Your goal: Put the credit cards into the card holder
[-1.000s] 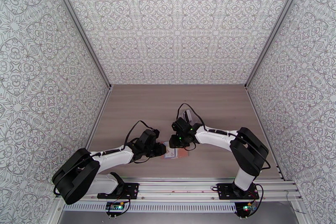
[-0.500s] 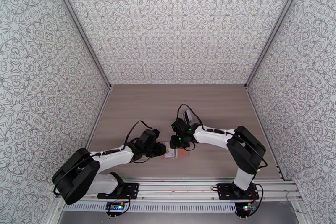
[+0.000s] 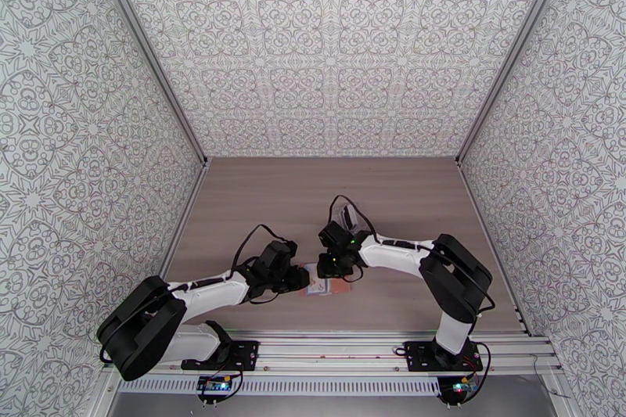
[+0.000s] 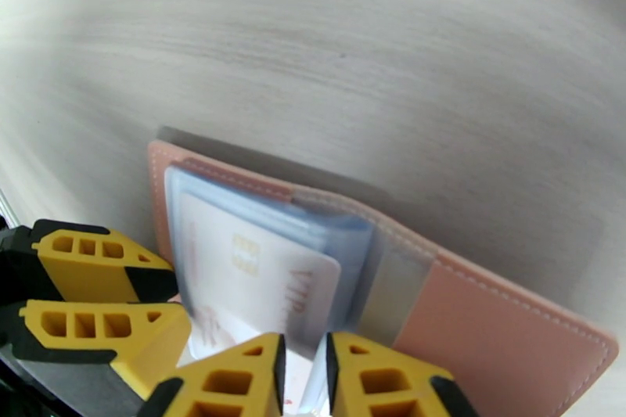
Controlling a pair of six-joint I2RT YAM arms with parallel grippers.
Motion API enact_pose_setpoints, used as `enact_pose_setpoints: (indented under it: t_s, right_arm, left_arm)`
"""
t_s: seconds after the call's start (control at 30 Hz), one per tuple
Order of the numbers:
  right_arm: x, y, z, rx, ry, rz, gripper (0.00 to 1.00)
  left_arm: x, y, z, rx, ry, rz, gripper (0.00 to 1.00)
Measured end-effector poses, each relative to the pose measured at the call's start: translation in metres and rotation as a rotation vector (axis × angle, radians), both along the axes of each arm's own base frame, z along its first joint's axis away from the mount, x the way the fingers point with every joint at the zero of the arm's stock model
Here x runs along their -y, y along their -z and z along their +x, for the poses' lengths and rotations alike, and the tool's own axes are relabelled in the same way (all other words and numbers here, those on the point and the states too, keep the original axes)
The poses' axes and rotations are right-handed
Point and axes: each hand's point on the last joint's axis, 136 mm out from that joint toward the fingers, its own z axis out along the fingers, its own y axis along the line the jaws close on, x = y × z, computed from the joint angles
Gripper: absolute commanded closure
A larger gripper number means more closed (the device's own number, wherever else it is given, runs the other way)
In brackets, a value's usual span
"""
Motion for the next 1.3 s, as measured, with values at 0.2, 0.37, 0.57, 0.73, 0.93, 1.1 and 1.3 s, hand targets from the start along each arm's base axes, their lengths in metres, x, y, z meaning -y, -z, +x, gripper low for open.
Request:
enact_pose_setpoints:
  t_s: [0.2, 0.37, 0.57, 0.73, 0.93, 1.1, 1.3]
  right_arm:
    - [0.000, 0.000, 0.000, 0.001, -0.001, 0.000, 0.77]
    - [0.000, 0.001, 0.000, -0.001, -0.001, -0.002, 0.81]
    - [-0.002, 0.000, -0.001, -0.001, -0.007, -0.002, 0.83]
    - [-0.002, -0.001, -0.002, -0.002, -0.009, -0.003, 0.84]
    - [-0.004, 0.000, -0.003, -0.003, -0.012, -0.004, 0.80]
    - [-0.004, 0.000, -0.004, -0.003, -0.017, -0.005, 0.73]
    - [-0.001, -0.010, -0.003, 0.022, -0.021, -0.015, 0.64]
  left_arm:
    - [0.000, 0.000, 0.000, 0.000, 0.000, 0.000, 0.70]
    - [0.000, 0.000, 0.000, 0.000, 0.000, 0.000, 0.70]
    - [0.000, 0.000, 0.000, 0.000, 0.000, 0.000, 0.70]
    - [0.000, 0.000, 0.000, 0.000, 0.000, 0.000, 0.70]
    - [0.000, 0.000, 0.000, 0.000, 0.000, 0.000, 0.70]
    - [0.000, 0.000, 0.000, 0.000, 0.000, 0.000, 0.70]
    - [0.000, 0.000, 0.000, 0.000, 0.000, 0.000, 0.70]
